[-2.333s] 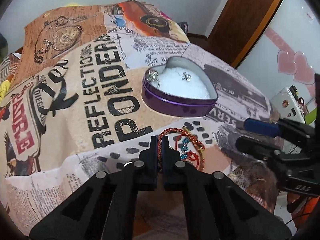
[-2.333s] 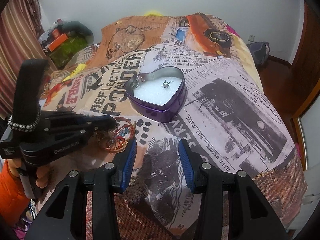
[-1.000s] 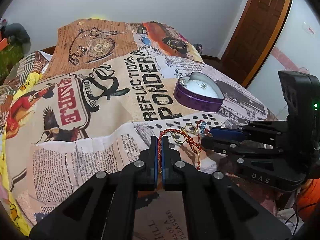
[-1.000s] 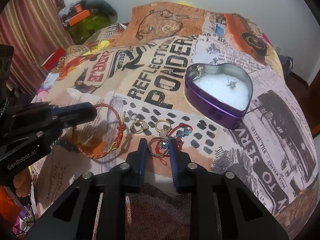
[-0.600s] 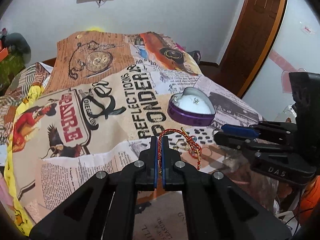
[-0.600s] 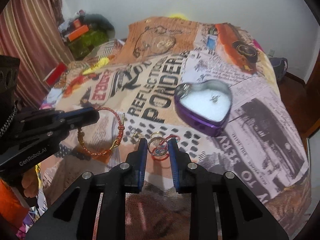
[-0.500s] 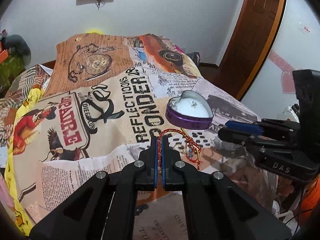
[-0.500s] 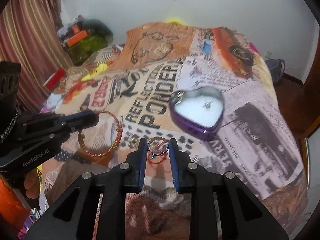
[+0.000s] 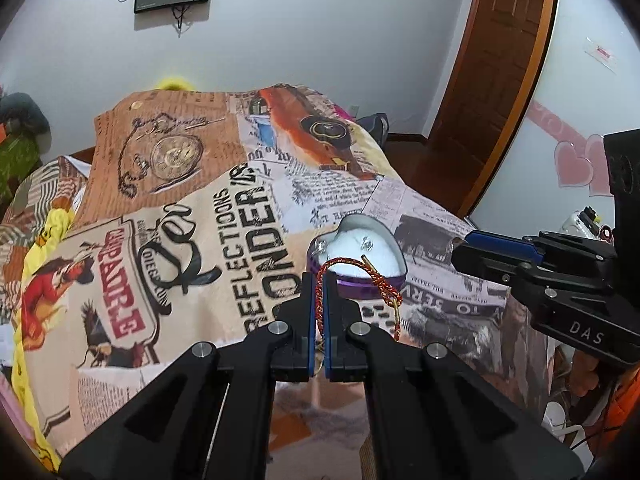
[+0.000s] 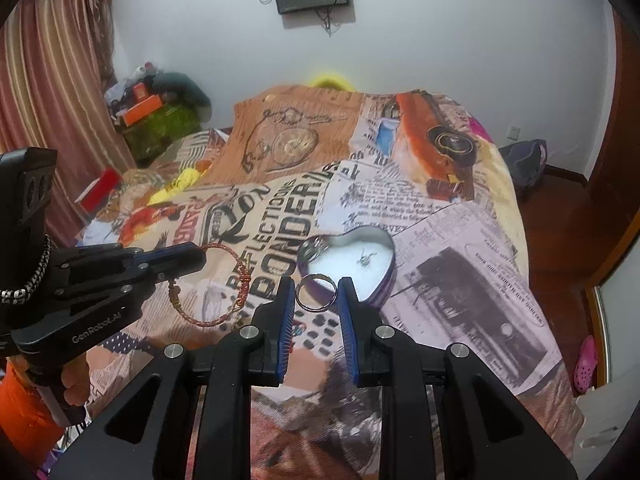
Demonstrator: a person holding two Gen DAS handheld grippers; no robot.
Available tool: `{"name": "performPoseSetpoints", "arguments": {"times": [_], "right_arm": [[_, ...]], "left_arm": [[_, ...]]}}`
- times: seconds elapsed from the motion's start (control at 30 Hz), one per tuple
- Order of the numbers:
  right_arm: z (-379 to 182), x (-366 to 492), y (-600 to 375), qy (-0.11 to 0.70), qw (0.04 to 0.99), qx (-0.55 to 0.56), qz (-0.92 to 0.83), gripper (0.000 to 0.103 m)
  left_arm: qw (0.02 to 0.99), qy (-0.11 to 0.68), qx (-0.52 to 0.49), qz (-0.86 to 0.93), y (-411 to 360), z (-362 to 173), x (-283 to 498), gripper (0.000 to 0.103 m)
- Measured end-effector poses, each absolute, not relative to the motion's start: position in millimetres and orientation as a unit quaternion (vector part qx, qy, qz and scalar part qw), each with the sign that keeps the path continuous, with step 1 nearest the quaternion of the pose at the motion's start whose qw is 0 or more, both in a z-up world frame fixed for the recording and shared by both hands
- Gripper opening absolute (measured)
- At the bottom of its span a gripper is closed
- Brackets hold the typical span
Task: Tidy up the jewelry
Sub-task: 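Lower both tools over the tin and open them, releasing bracelet and gold ring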
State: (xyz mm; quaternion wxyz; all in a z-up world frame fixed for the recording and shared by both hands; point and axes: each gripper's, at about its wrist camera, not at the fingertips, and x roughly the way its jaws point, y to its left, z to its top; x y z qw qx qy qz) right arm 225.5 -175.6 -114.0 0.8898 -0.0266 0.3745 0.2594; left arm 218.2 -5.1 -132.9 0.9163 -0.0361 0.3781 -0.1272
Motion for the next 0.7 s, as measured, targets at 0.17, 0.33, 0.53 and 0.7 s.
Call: {"name": "performPoseSetpoints", "arguments": {"times": [0.17,0.33,0.53,0.7], "right_arm": [[-115.6,235.9,-182.3,0.372,0.892,-0.019,0.255,0.020],[-120.9,244.0,-188.3,0.375,0.892,-0.014,0.251,0.020],[-128.2,255.9,-192.5,0.382,0.890,-0.008,0.248,0.020],[-134.4,265.5,-193.2,0.388,0.888,0.002,0.247,0.020]], "left_arm": [[0.917,0.377,-0.029,-0.131,-11.9,-133.5,232.5,0.001],[0.916,0.378,-0.024,-0.133,-16.1,-137.5,248.9,0.001],[0.913,0.387,-0.018,-0.131,-19.9,-147.8,266.7,0.001],[0.906,0.401,-0.022,-0.132,-20.8,-160.8,284.5,0.001]]}}
